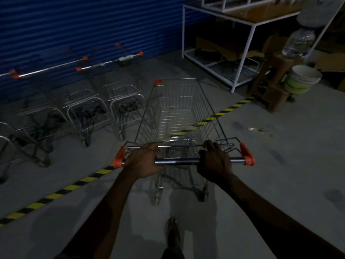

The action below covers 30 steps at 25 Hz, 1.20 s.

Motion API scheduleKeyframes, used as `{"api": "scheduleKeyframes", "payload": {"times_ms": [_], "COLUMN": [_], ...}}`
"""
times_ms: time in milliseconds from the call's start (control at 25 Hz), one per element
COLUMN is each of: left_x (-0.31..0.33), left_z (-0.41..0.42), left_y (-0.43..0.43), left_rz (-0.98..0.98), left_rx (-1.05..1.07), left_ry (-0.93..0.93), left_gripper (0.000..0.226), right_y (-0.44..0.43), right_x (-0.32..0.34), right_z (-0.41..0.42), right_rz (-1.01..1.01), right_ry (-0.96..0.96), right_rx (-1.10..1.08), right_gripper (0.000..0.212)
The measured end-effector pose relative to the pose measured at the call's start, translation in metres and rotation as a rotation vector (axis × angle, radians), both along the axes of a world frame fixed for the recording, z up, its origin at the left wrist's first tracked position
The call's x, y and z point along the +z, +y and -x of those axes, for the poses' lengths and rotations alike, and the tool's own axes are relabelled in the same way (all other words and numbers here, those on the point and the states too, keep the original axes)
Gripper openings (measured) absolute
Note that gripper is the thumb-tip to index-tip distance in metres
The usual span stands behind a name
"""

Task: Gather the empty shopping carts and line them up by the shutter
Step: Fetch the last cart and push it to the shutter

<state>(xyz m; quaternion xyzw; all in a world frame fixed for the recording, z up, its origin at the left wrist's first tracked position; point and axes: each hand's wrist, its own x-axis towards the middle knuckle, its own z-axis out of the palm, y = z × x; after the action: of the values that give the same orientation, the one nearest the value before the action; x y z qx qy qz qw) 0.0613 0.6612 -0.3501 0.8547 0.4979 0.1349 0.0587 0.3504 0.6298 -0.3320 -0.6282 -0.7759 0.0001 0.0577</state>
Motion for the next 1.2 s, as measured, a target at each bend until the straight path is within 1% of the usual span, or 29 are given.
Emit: {"api": "scheduleKeyframes", "payload": {"times_ms": [120,240,320,440,600,680,760,800,880,960,1040,1080,1200], "left_x": [0.004,0.006,0.008,0.006,0.015,0.013,0.01,0.007,0.004,0.004,0.005,0.007,0.014], "left_z": [-0.008,-0.011,-0.012,-0.019,-0.039,-0.05,-0.06,-0.065,-0.075,-0.084,-0.094,-0.1,-0.114], "left_y": [0.067,0.136,0.181,0.244,0.317,0.356,0.394,0.415,0.458,0.498,0.538,0.556,0.606], "left_rz": [-0.069,-0.037,0.027,0.09,0.15,0.13,0.101,0.081,0.044,0.036,0.051,0.066,0.082], "left_rx": [-0.024,-0.07,-0.071,-0.033,0.002,-0.003,-0.002,0.011,0.054,0.104,0.166,0.196,0.238], "left_ry": [-0.049,-0.066,-0.075,-0.097,-0.057,-0.063,-0.103,-0.103,-0.063,-0.019,0.009,0.016,0.002], "left_gripper": [0.026,0.026,0.026,0.031,0.036,0.037,0.043,0.045,0.043,0.041,0.041,0.041,0.037], "right_y": [0.063,0.122,0.165,0.228,0.307,0.349,0.391,0.413,0.461,0.508,0.556,0.579,0.642], "right_x": [0.001,-0.001,0.006,0.017,0.018,0.015,0.013,0.011,0.01,0.01,0.011,0.009,0.002], "right_z": [-0.003,-0.003,-0.004,-0.011,-0.028,-0.039,-0.048,-0.054,-0.065,-0.072,-0.079,-0.082,-0.089], "right_rz": [0.019,-0.001,0.062,0.138,0.135,0.125,0.079,0.061,0.06,0.049,0.027,0.032,0.033], "right_ry": [-0.048,0.011,-0.039,-0.143,-0.151,-0.154,-0.161,-0.149,-0.133,-0.195,-0.239,-0.245,-0.238], "right_rx": [-0.049,-0.057,-0.101,-0.172,-0.176,-0.159,-0.141,-0.13,-0.098,-0.047,-0.027,-0.043,-0.12], "right_gripper": [0.016,0.014,0.017,0.028,0.032,0.033,0.034,0.033,0.031,0.031,0.036,0.037,0.03]}}
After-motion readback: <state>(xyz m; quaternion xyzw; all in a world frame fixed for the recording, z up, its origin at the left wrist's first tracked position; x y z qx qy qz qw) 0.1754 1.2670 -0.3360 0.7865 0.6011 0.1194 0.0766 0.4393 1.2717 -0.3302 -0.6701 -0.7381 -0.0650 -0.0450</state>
